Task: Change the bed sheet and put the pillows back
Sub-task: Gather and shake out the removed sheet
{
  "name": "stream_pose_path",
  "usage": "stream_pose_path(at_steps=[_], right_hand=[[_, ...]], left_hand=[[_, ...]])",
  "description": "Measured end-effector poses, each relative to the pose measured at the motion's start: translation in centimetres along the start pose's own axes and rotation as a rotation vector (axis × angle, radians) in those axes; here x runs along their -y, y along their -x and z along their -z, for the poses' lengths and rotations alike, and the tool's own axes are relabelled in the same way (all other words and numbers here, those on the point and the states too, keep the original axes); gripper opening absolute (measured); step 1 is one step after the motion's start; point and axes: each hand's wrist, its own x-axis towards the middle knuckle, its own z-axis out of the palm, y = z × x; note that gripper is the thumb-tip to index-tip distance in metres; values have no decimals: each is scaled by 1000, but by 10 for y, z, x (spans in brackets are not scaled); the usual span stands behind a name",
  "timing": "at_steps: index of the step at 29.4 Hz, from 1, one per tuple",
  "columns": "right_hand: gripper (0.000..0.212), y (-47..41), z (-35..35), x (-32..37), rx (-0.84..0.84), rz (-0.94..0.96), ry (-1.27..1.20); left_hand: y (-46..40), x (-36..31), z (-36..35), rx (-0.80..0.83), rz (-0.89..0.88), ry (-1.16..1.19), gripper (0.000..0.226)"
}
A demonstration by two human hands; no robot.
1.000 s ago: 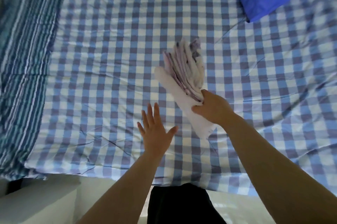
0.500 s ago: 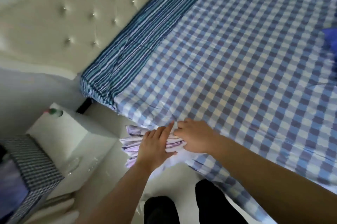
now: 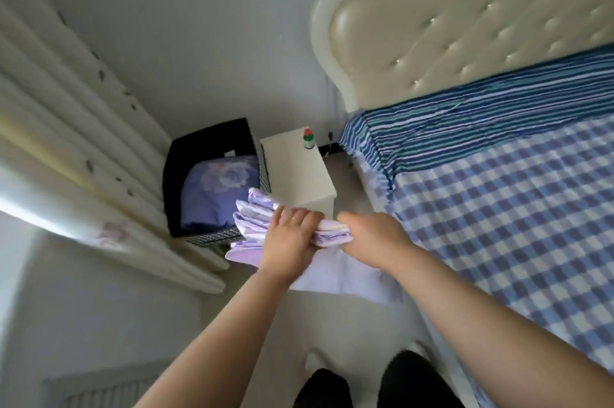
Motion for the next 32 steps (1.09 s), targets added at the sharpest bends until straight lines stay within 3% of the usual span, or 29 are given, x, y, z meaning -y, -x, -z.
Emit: stream_pose_path(at_steps=[4, 9, 12, 15, 19, 28, 32], right_hand=[[21, -86, 25, 73, -38, -39, -113], [22, -152, 46, 102, -181, -85, -313], [19, -269, 38, 154, -202, -57, -511], [16, -323, 29, 162, -208, -96, -666], [20, -379, 7, 156, -117, -119, -687], [18, -468, -29, 123, -17, -185, -696], [22, -483, -31, 114, -30, -220, -751]], left_hand=[[27, 103, 46, -343, 547, 156, 43], [53, 156, 54, -350, 1095, 609, 9], [44, 239, 33, -397, 1459, 943, 18], [20, 275, 12, -478, 1601, 1323, 26], [-6, 312, -21, -524, 1706, 1562, 35], [-44, 384, -96, -594, 1904, 1684, 19], [-39, 402, -112, -662, 1933, 1722, 24]])
